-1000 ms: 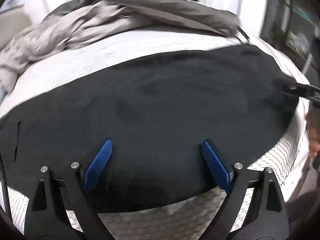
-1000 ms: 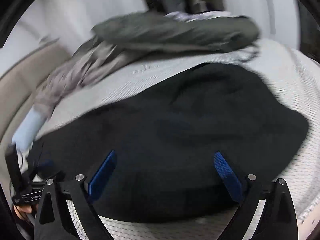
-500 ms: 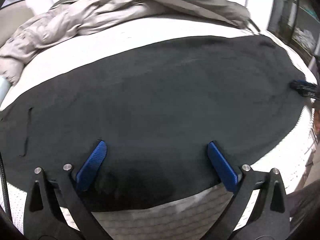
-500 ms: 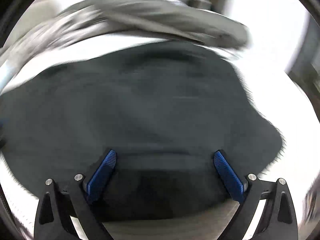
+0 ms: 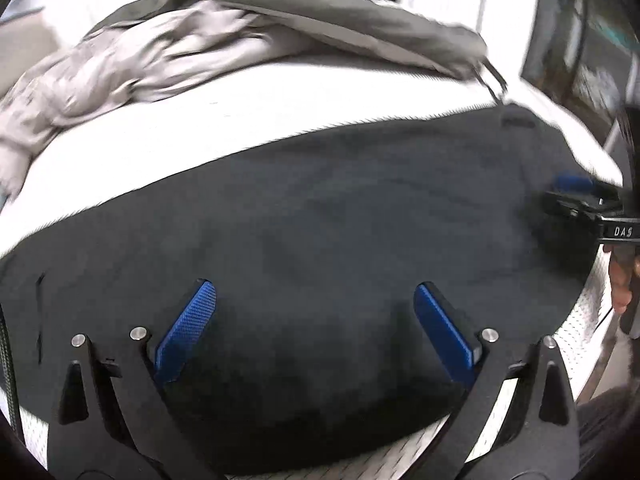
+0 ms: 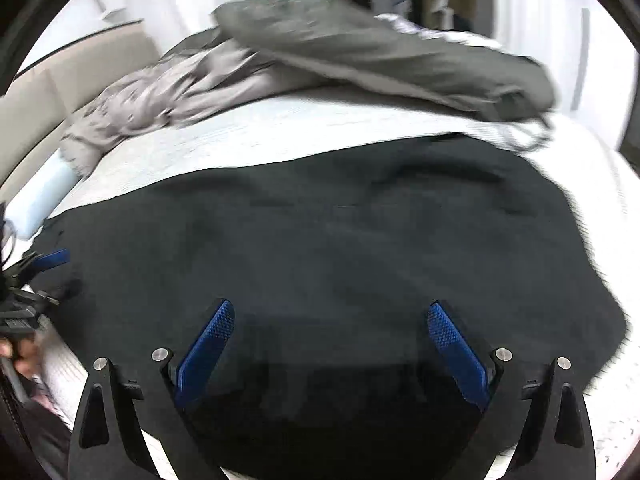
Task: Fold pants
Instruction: 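Smooth the flattened trousers with both grippers held open above them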
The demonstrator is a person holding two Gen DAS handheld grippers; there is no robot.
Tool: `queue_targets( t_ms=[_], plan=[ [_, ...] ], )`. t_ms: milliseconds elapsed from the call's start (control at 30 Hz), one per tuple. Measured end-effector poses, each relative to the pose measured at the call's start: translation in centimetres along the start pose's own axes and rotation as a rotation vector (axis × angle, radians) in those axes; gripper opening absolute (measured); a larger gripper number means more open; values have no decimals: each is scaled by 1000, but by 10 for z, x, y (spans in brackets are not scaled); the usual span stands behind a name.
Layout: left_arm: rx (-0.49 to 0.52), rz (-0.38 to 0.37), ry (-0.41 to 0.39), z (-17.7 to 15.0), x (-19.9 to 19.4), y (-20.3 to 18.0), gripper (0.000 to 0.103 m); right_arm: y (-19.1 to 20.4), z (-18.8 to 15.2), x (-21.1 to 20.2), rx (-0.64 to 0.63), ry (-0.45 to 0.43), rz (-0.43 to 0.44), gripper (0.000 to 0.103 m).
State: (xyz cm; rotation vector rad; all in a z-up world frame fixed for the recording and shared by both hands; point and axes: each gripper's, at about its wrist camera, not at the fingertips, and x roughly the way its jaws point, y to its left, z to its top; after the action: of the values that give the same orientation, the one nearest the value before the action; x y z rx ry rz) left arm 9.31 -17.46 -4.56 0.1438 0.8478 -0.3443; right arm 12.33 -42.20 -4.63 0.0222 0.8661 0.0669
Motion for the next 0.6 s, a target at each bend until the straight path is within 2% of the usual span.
queue_targets(
  t_ms=[100,133,233,300,333,433,467,500,567,600],
  plan=[
    [67,38,58,4,28,-19,99,33,8,25,-53,68,27,99],
    [67,28,75,4,36,-16,100,39,9,34,-74,77,22,99],
    [-1,-9,101,4,40,1,99,53,0,45,-195,86,-30,99],
    [-16,13,99,0,36,17,99,39,-3,41,-200,71,-66,99],
    [-22,24,103,-3,33,26,99,24,-4,38,-180,69,-121,99],
    [-66,84,110,-8,28,55,100,-32,-10,31,-115,61,-429,99],
    [-90,89,115,-10,27,63,100,-52,-13,26,-70,59,-464,99],
    [-108,84,117,-9,30,72,100,-73,-16,21,-1,61,-463,99],
    [-111,91,110,-11,28,75,100,-98,-21,10,120,59,-422,100],
    [-103,105,107,-10,27,73,99,-99,-20,6,135,50,-415,100]
  ],
)
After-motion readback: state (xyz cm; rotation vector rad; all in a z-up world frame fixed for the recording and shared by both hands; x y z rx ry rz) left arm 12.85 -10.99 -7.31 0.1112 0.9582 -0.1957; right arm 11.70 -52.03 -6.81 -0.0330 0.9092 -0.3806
